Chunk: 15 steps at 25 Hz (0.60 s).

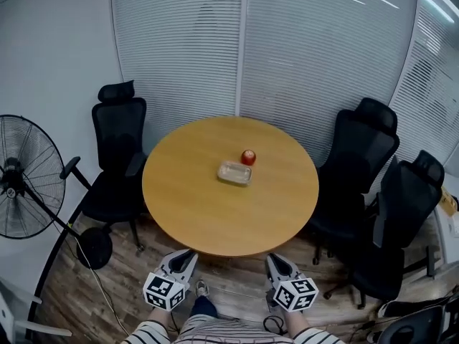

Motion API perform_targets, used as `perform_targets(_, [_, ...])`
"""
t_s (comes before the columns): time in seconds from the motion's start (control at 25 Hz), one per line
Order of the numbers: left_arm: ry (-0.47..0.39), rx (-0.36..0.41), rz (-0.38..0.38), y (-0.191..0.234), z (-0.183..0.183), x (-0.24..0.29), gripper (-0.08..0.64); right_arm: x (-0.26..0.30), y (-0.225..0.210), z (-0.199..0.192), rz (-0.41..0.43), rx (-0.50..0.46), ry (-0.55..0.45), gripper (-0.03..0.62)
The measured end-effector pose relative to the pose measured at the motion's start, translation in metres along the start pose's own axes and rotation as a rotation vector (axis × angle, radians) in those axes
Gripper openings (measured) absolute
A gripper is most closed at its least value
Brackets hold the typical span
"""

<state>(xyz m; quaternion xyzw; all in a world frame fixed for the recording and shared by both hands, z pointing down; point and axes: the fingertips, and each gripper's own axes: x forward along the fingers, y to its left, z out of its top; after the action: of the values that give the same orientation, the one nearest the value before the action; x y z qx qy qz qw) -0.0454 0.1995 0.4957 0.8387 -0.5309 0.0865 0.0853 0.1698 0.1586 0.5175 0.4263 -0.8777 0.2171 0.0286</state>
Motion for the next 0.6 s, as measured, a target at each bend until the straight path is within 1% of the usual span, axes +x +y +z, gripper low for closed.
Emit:
perform_targets(0.12, [0.000,-0.019,-0.020,0.017,-0.001,0.020,0.028,0.019,-0.005,0.004,-0.022,0.013,-0.008,0.037])
perform_targets(0.16, [0.004,-0.025,-0.029,0.022,-0.001,0.028,0.029,0.028,-0.007,0.007,-0.026,0.022,-0.010,0.049])
perform_targets(0.2, [0.009,-0.031,-0.041,0.027,0.000,0.037,0.032,0.036,-0.009,0.011,-0.031,0.032,-0.012,0.115])
perform_targets(0.24, [0.015,-0.040,-0.056,0.033,0.001,0.047,0.051,0.046,-0.012,0.014,-0.038,0.042,-0.012,0.215])
perform_targets(0.28, [0.023,-0.049,-0.071,0.039,0.001,0.056,0.114,0.055,-0.014,0.017,-0.046,0.051,-0.010,0.227])
perform_targets(0.32, [0.032,-0.057,-0.084,0.047,0.001,0.065,0.161,0.066,-0.016,0.019,-0.054,0.058,-0.007,0.227])
perform_targets(0.6, [0.062,-0.077,-0.144,0.116,0.009,0.124,0.166,0.153,-0.026,0.036,-0.102,0.105,0.005,0.227])
